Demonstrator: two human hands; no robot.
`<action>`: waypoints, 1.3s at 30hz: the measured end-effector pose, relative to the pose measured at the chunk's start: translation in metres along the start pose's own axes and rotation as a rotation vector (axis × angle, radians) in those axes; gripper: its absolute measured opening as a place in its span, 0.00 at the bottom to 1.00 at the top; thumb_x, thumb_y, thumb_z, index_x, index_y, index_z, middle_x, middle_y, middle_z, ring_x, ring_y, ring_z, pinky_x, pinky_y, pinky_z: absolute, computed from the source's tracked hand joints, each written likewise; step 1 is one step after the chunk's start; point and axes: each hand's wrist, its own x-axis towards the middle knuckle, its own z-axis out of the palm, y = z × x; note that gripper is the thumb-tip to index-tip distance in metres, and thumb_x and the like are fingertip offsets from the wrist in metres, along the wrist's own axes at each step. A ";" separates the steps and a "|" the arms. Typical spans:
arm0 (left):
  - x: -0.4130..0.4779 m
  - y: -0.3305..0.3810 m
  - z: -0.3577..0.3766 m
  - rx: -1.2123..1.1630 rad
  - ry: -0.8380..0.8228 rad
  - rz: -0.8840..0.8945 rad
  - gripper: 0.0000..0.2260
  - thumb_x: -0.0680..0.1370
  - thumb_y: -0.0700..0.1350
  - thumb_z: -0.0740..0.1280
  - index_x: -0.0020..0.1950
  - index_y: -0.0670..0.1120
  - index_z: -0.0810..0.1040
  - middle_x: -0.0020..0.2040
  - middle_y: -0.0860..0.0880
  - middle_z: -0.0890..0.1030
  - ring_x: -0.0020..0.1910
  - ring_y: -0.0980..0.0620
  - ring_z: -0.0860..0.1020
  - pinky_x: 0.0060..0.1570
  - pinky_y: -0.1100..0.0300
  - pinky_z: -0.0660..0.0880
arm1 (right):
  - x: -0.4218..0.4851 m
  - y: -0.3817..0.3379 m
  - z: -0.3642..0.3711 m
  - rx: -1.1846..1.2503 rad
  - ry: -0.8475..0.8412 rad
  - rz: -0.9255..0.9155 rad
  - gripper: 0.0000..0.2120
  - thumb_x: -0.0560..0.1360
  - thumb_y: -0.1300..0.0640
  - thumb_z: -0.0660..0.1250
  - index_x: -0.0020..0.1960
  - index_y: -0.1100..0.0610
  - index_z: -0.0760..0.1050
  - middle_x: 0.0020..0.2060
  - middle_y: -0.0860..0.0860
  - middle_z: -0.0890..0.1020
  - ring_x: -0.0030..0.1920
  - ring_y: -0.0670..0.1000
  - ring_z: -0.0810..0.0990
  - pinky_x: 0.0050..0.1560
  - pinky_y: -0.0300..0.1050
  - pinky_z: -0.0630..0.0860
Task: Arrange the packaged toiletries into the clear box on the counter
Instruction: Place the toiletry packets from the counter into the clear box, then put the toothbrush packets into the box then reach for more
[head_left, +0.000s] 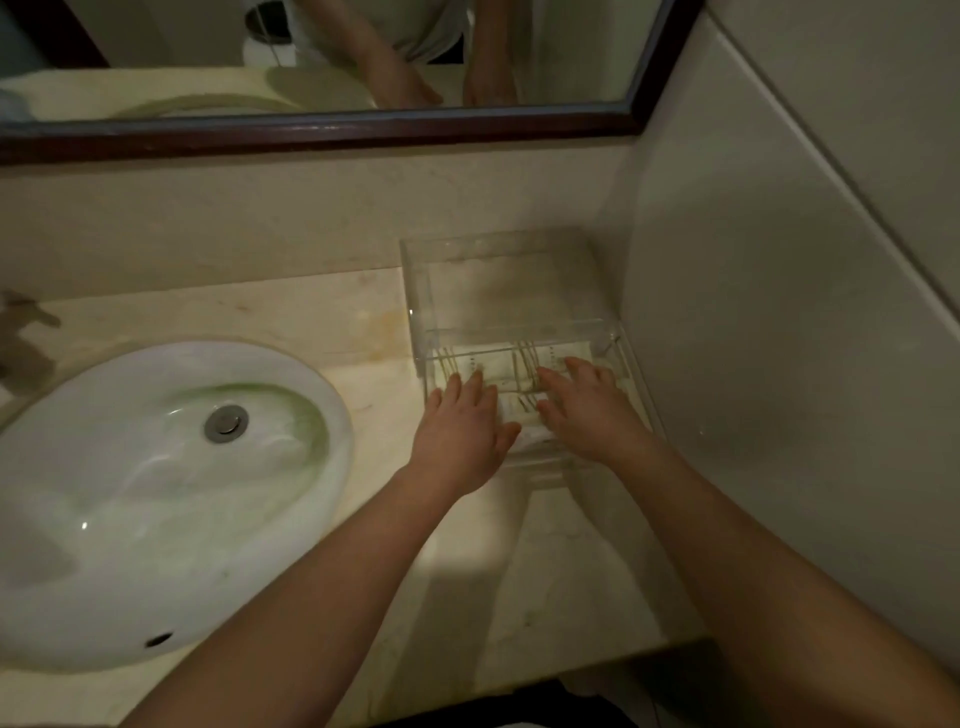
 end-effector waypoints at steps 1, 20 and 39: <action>-0.002 -0.001 -0.003 -0.040 0.042 0.002 0.28 0.80 0.58 0.53 0.76 0.44 0.59 0.78 0.42 0.58 0.77 0.40 0.54 0.74 0.45 0.55 | 0.000 -0.004 -0.001 0.008 0.023 0.004 0.25 0.79 0.44 0.58 0.75 0.48 0.63 0.75 0.59 0.62 0.71 0.65 0.60 0.70 0.57 0.63; -0.323 -0.237 -0.034 -0.510 0.677 -1.110 0.17 0.78 0.45 0.63 0.66 0.43 0.73 0.64 0.43 0.76 0.61 0.45 0.75 0.58 0.56 0.70 | -0.060 -0.319 0.083 0.269 -0.229 -0.691 0.23 0.78 0.49 0.64 0.72 0.51 0.68 0.66 0.56 0.75 0.67 0.55 0.73 0.67 0.48 0.66; -0.400 -0.499 -0.015 -0.341 0.374 -1.036 0.23 0.72 0.51 0.70 0.65 0.46 0.72 0.60 0.43 0.74 0.59 0.42 0.72 0.53 0.50 0.73 | -0.078 -0.637 0.153 0.083 -0.228 -0.674 0.26 0.78 0.47 0.63 0.74 0.52 0.65 0.67 0.56 0.73 0.66 0.56 0.73 0.64 0.49 0.69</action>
